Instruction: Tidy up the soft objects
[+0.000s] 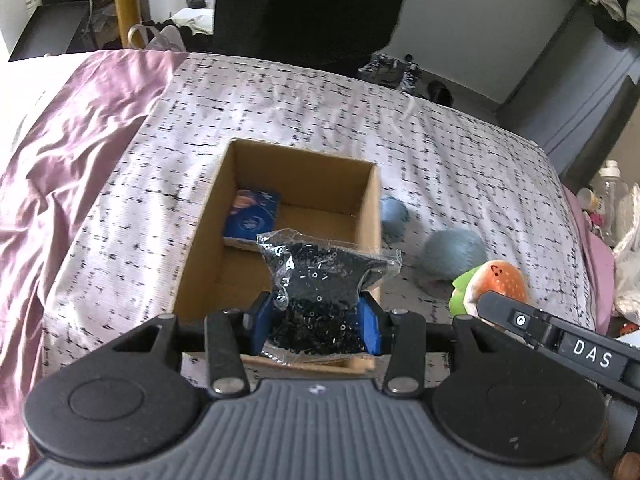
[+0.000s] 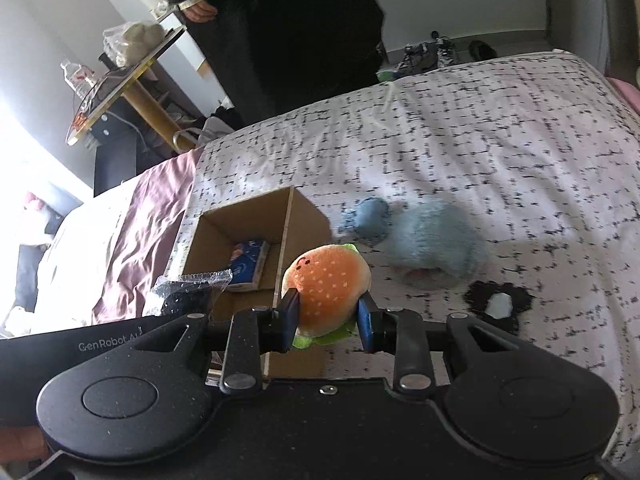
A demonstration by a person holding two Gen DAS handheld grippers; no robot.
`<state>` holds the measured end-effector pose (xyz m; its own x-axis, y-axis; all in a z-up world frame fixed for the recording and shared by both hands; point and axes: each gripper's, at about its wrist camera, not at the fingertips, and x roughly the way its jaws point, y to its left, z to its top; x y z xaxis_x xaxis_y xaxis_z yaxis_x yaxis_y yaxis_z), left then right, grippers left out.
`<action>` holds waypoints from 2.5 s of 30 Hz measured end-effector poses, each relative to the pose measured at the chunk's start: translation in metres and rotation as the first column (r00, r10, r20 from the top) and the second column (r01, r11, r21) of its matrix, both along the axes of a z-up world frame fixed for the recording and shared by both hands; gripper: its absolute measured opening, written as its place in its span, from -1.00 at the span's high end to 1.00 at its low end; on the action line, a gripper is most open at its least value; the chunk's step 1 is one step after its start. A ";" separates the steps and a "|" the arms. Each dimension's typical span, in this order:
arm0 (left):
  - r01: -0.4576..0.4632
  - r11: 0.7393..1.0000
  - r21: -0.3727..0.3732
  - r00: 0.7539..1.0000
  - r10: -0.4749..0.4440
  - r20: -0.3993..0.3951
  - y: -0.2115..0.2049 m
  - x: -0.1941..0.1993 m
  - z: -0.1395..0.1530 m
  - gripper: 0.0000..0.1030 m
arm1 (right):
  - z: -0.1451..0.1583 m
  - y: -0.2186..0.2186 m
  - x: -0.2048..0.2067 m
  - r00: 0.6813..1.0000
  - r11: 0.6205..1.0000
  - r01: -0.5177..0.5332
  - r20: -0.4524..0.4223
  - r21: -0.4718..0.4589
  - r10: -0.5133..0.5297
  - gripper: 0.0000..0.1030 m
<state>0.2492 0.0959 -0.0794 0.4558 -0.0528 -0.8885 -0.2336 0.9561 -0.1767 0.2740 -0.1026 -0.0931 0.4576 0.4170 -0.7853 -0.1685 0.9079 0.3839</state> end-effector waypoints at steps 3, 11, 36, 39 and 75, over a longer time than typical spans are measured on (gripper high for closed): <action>-0.014 1.000 0.004 1.000 0.014 -0.011 0.012 0.005 -0.003 0.14 | -0.001 0.013 0.006 1.000 1.000 -0.015 -0.004 -0.003 0.015 0.42; -0.033 0.999 0.010 0.998 0.034 -0.055 0.034 0.020 -0.018 0.13 | -0.004 0.040 0.017 0.999 0.999 -0.048 -0.022 -0.012 0.048 0.41; -0.116 0.993 -0.004 0.988 0.115 -0.099 0.075 0.027 -0.008 -0.54 | -0.010 0.078 0.032 0.991 0.993 -0.116 -0.073 -0.027 0.114 -0.21; -0.124 0.992 0.012 0.988 0.125 -0.094 0.073 0.022 -0.003 -0.66 | -0.004 0.068 0.029 0.992 0.994 -0.108 -0.060 -0.021 0.107 -0.33; -0.051 0.998 0.048 0.996 0.047 0.069 -0.058 -0.008 0.028 -0.99 | -0.011 -0.105 -0.013 1.000 0.999 0.025 -0.019 0.037 -0.024 -0.87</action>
